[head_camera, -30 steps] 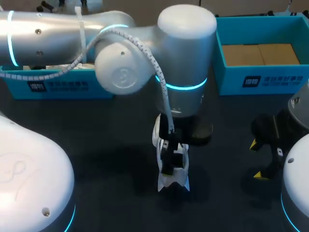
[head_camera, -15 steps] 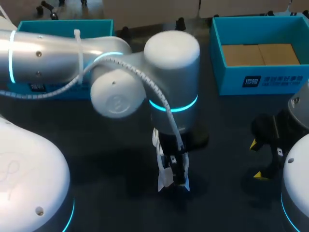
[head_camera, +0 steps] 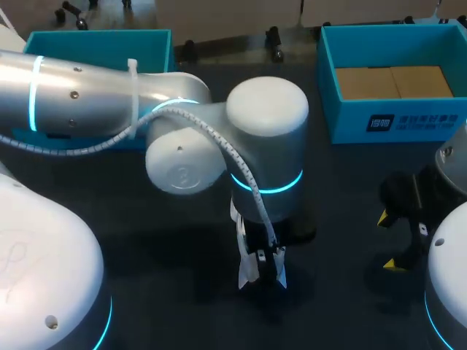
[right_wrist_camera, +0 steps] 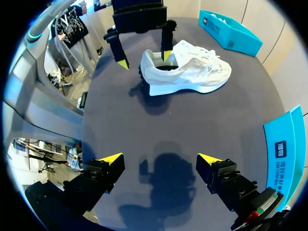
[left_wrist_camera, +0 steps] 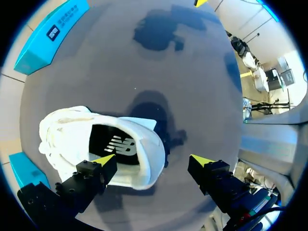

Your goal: Take the shoe out of the shoebox, open the shoe tongue, remove and reinsert the insole, then place the shoe into the shoebox

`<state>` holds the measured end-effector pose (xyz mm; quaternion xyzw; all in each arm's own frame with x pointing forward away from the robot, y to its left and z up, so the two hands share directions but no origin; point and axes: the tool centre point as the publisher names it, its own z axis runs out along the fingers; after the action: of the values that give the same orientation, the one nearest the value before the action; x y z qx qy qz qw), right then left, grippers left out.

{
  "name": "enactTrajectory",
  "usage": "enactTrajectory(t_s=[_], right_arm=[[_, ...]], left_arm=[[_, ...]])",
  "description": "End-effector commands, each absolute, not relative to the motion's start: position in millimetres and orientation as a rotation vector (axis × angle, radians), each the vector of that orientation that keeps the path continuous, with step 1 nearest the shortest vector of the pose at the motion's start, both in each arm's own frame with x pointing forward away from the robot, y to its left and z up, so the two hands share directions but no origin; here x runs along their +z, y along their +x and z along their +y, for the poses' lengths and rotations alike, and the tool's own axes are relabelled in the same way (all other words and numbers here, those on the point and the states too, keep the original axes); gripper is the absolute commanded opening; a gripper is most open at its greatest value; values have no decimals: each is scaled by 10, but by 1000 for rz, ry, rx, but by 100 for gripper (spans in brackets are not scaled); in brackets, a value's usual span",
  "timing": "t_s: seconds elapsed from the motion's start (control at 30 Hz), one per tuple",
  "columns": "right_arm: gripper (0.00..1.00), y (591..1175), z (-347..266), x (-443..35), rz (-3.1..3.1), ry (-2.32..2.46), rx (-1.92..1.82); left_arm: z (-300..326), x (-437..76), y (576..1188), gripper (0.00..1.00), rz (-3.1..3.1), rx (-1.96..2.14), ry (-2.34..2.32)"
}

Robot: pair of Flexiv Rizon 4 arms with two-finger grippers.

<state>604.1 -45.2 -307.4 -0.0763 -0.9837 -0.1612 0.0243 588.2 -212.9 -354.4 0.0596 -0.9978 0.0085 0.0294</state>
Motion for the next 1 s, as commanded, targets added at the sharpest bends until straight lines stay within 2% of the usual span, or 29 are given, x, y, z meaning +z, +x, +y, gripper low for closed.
enactTrajectory(t_s=[0.03, 0.2, 0.33, 0.53, 0.7, 0.9, 0.93, 1.0], right_arm=[[100, 6020, -451, -3076, -3047, -238, -497], [100, 6020, -451, -3076, -3047, -238, -497], [100, 6020, -451, -3076, -3047, -238, -497], [100, 6020, -451, -3076, -3047, -238, -497], [100, 6020, -451, -3076, -3047, -238, -497], [100, 6020, -451, -3076, -3047, -238, -497], [100, 6020, -451, -3076, -3047, -238, -497], [100, 6020, -451, -3076, -3047, -238, -497]], left_arm=[[-2286, -3699, 5851, 100, -3077, -19, 176], [-2280, -3789, 5820, 99, -3073, -38, 162], [-2272, -3853, 5800, 89, -3081, -54, 160], [-2202, -3884, 5772, 85, -3070, -53, 157], [-2155, -3905, 5770, 66, -3072, -45, 173], [-2134, -3921, 5802, 58, -3076, -46, 195], [-2135, -3932, 5804, 50, -3074, -53, 196], [-2140, -3948, 5807, 41, -3076, -60, 198]])
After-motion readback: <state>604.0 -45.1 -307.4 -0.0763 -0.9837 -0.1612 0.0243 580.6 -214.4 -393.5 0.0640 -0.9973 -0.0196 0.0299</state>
